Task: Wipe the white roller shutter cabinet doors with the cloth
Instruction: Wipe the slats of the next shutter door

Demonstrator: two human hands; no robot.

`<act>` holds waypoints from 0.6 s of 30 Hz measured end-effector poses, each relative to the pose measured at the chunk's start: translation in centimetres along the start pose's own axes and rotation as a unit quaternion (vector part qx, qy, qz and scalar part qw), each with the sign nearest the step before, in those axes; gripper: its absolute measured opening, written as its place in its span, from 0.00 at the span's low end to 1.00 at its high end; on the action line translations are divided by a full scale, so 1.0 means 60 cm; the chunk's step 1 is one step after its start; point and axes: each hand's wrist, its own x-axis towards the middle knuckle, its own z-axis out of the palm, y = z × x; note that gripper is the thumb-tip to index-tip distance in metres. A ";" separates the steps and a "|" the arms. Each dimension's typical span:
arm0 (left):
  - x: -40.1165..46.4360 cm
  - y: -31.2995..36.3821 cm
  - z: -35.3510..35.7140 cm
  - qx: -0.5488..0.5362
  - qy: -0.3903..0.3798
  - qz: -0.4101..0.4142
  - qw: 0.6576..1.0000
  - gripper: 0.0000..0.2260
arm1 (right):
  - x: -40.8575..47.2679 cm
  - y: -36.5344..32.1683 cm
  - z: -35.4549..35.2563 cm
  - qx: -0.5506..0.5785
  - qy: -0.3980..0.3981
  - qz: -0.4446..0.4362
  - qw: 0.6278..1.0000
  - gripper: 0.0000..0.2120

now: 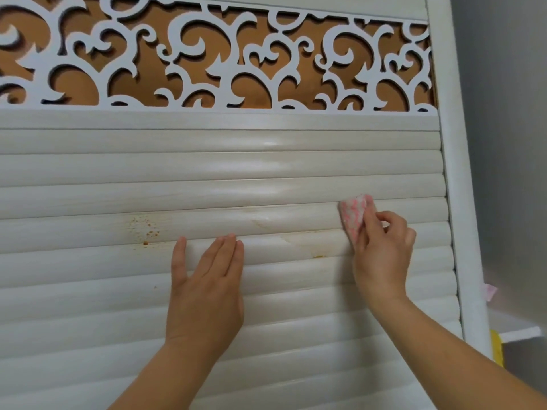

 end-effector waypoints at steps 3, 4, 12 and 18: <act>0.000 -0.001 0.001 0.000 -0.007 0.003 1.000 0.27 | -0.012 -0.001 0.010 -0.023 -0.037 -0.012 0.999 0.24; 0.000 -0.002 0.001 0.001 -0.008 0.004 1.000 0.27 | -0.014 0.002 0.009 -0.032 -0.038 -0.015 0.999 0.24; -0.001 0.003 0.005 -0.013 -0.008 -0.007 1.000 0.28 | -0.029 0.009 0.000 -0.122 0.025 -0.123 0.985 0.18; 0.000 0.006 0.004 -0.039 0.009 -0.016 0.999 0.27 | -0.052 -0.066 0.027 -0.121 0.045 -0.233 0.964 0.17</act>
